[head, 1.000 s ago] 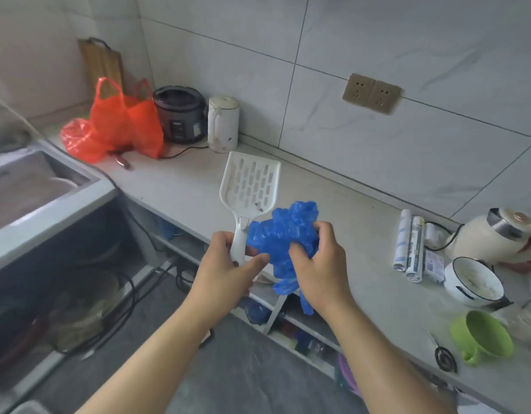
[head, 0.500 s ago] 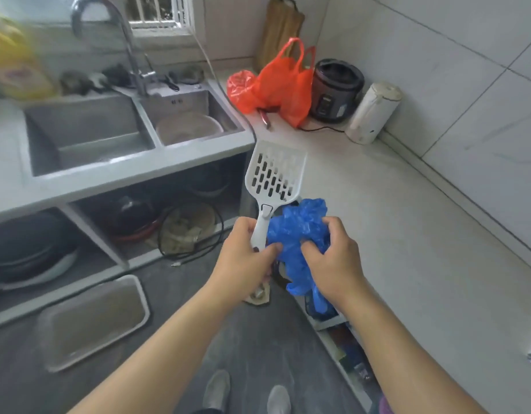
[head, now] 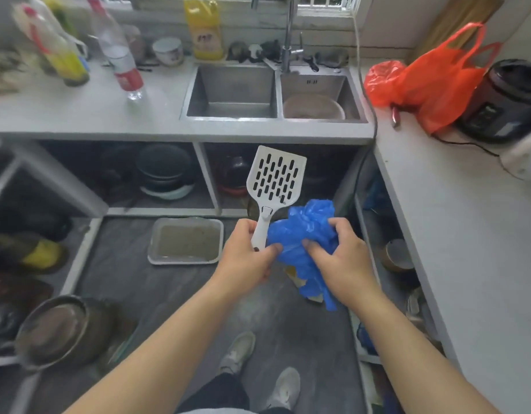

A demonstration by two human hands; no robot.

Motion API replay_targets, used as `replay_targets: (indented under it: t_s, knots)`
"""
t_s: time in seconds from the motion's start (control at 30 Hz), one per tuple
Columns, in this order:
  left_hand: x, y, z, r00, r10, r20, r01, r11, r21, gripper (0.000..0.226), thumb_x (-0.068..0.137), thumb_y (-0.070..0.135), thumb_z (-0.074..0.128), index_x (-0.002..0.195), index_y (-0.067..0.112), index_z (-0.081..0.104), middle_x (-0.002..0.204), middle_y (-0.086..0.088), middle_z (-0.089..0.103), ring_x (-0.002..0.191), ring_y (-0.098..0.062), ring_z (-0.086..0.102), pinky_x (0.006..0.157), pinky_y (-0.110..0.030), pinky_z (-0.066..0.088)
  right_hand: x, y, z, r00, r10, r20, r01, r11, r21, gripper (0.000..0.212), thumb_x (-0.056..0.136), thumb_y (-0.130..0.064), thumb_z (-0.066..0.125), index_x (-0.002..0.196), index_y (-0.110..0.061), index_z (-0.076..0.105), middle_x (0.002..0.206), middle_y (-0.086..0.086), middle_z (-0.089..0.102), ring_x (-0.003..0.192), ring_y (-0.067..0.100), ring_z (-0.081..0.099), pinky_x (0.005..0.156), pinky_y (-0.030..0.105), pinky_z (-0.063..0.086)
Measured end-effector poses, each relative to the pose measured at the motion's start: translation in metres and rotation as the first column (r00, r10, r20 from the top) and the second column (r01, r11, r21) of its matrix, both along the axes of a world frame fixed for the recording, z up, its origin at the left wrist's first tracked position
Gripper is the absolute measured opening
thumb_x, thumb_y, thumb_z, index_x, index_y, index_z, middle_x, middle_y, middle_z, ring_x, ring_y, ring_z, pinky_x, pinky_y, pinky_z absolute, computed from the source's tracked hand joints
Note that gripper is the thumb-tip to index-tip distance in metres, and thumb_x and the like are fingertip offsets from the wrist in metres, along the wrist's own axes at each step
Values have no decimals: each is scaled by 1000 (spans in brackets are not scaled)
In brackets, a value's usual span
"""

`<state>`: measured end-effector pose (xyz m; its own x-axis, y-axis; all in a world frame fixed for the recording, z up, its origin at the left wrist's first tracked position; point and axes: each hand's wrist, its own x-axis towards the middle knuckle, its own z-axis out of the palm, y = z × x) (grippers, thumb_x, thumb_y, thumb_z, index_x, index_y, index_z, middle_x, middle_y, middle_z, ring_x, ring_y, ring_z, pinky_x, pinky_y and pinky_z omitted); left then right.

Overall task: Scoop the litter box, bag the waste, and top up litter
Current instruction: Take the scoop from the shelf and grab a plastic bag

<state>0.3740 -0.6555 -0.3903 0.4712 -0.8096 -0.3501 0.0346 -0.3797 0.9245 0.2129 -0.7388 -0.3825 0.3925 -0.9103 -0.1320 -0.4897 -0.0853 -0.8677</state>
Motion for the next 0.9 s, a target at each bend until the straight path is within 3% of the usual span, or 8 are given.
replay_targets:
  t_s: [0.13,0.43,0.63,0.9]
  knots:
    - [6,34,-5,991,134,20,-134,991,23,28,87,16,71,102,19,48,75,-4,62,53,-16,55,51,-29,49,17,13,-9,993,112,22,-113,993,46,20,88,-28,73,95,-31,55,94,-4,69,82,13,69,72,38,60]
    - [66,103,-15,940,341,11,-341,939,36,29,87,14,71,104,16,47,70,-5,60,52,-16,53,48,-29,46,98,57,-12,946,321,42,-323,938,122,18,89,-23,71,99,-25,56,95,1,70,71,13,71,54,30,59]
    - [118,142,-32,915,402,-25,-400,914,68,28,87,11,70,103,15,46,73,-7,60,49,-16,51,43,-27,44,158,93,-25,916,399,-43,-392,913,115,16,88,-28,68,97,-33,55,94,-4,70,79,13,71,69,33,60]
    - [169,163,-48,885,463,-49,-455,883,114,27,88,13,70,103,17,47,82,-7,62,50,-13,53,44,-27,45,204,109,-39,895,446,-31,-431,878,208,19,88,-30,72,100,-28,57,92,-8,72,77,8,71,68,24,57]
